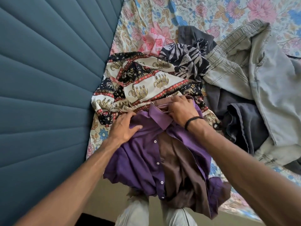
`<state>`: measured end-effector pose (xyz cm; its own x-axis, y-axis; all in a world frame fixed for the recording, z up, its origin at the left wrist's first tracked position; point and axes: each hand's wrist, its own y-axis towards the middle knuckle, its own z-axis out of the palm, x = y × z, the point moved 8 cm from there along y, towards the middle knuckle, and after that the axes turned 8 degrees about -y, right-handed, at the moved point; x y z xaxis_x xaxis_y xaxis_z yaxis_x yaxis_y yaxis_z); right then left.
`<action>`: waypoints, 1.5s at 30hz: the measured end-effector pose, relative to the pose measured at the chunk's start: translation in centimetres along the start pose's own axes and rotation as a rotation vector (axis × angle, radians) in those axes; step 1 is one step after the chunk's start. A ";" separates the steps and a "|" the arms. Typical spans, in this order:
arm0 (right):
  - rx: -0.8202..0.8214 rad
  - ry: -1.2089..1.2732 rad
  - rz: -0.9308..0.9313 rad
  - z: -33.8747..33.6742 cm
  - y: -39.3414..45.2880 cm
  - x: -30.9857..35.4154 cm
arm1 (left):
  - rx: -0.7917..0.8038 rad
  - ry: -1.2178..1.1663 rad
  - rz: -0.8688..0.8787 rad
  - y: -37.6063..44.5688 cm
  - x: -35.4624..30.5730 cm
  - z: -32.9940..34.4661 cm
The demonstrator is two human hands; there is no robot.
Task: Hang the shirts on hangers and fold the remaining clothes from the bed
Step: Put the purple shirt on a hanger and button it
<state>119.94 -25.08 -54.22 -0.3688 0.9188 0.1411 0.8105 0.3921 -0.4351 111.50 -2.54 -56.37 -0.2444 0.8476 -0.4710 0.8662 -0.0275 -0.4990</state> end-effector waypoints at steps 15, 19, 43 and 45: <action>-0.121 0.005 -0.038 -3.2 -2.8 -12.6 | -0.165 -0.234 -0.062 -2.4 4.7 -12.2; -0.327 0.001 -0.213 -6.5 -5.9 -6.3 | 0.079 -0.435 0.008 -1.1 -2.0 -7.6; -0.629 0.200 -0.214 -16.4 -14.8 -7.2 | 0.001 0.257 0.575 -4.4 -9.1 -15.4; -0.665 0.112 -0.358 -18.5 -16.3 -4.5 | -0.006 0.164 0.320 -5.0 -7.9 -18.2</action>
<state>116.77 -34.81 -31.34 -0.6410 0.7155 0.2778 0.7667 0.5793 0.2769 117.07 0.52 -36.92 0.1124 0.8705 -0.4791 0.8900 -0.3026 -0.3410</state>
